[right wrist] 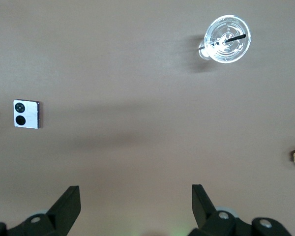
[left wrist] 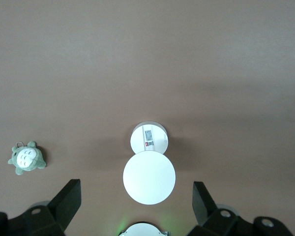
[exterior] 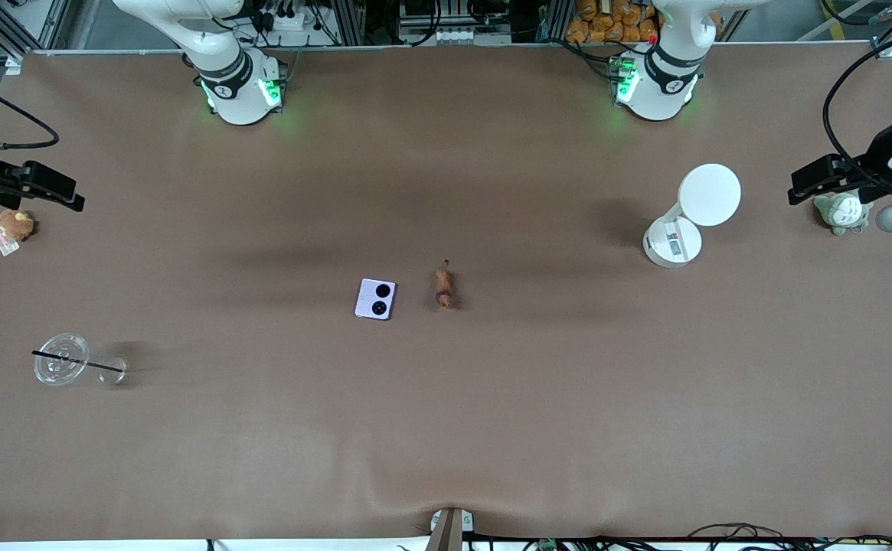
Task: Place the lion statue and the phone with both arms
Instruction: 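Move the left gripper over the brown lion statue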
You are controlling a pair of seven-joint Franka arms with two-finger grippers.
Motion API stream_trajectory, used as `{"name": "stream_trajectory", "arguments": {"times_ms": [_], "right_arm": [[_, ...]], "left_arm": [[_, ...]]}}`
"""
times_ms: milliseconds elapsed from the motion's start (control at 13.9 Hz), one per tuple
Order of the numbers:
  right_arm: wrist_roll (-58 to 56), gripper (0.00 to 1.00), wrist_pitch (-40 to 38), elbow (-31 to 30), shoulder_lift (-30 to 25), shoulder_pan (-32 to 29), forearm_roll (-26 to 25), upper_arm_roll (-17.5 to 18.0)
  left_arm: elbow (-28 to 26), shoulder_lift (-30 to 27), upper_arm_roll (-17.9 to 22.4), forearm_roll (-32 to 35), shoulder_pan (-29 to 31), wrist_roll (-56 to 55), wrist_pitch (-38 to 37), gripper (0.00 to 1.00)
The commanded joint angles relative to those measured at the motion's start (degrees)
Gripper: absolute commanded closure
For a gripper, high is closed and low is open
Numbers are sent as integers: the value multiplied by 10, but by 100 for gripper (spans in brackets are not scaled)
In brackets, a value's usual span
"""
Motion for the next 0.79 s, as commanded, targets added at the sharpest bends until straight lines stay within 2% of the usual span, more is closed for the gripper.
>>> {"name": "stream_trajectory", "arguments": {"times_ms": [0,359,718], "right_arm": [[-5,0,-5,-4,-7,-9,-4,6],[-5,0,-14,-4,-7,-2,3,11],[-6,0,-15,-4,-9,4,3,8]], "left_arm": [[5,-3,-2,-1,0,7,2,0],[5,0,-4,-18,-5,-2,2,0],[5,50,-37,-24,-29,2,2,0]]}}
